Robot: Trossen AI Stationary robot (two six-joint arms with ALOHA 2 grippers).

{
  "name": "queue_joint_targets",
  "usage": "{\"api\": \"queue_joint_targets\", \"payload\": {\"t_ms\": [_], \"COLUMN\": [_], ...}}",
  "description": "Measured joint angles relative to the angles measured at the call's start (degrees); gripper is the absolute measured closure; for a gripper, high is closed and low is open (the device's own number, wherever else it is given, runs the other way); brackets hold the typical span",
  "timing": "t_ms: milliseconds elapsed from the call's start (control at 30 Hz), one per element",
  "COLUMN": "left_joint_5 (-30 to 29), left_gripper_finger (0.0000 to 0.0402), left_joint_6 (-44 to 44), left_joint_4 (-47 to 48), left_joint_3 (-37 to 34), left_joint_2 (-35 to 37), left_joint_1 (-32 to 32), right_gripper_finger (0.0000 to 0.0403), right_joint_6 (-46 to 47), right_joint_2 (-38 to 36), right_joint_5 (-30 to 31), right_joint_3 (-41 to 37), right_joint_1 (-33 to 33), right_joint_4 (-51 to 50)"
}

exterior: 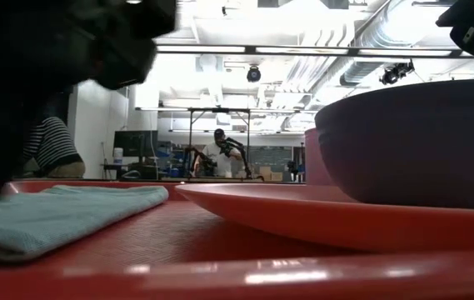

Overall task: Set up tray
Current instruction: Adjust the red serving tray on the table

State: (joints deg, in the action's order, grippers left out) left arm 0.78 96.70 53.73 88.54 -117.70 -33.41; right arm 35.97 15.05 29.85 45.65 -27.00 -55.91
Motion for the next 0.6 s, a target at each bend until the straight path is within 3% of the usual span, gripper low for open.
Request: {"api": "queue_joint_targets", "payload": {"t_ms": [133,300,433,600], "left_joint_5": [-8.1,-8.6,-8.3,-15.2], "left_gripper_finger": [0.039,0.0389,0.0387,0.0387], "left_joint_6": [-1.4,-1.3,-1.3,-1.5], "left_joint_4": [-0.5,4.4,7.3,8.1], "left_joint_3": [2.2,2.5,2.5,2.5], "left_joint_2": [0.4,0.4,0.4,0.7], "left_joint_1": [0.1,0.0,0.0,0.0], "right_gripper_finger": [0.0403,0.0403,0.0403,0.0403], "right_joint_6": [0.2,1.4,1.1,1.5], "right_joint_2": [0.0,0.0,0.0,0.4], "right_joint_5": [-1.0,-2.4,-6.9,-11.5], "right_joint_3": [0.0,0.0,-1.5,-8.3], "right_joint_1": [0.0,0.0,0.0,0.0], "right_joint_4": [0.0,0.8,4.5,13.7]}}
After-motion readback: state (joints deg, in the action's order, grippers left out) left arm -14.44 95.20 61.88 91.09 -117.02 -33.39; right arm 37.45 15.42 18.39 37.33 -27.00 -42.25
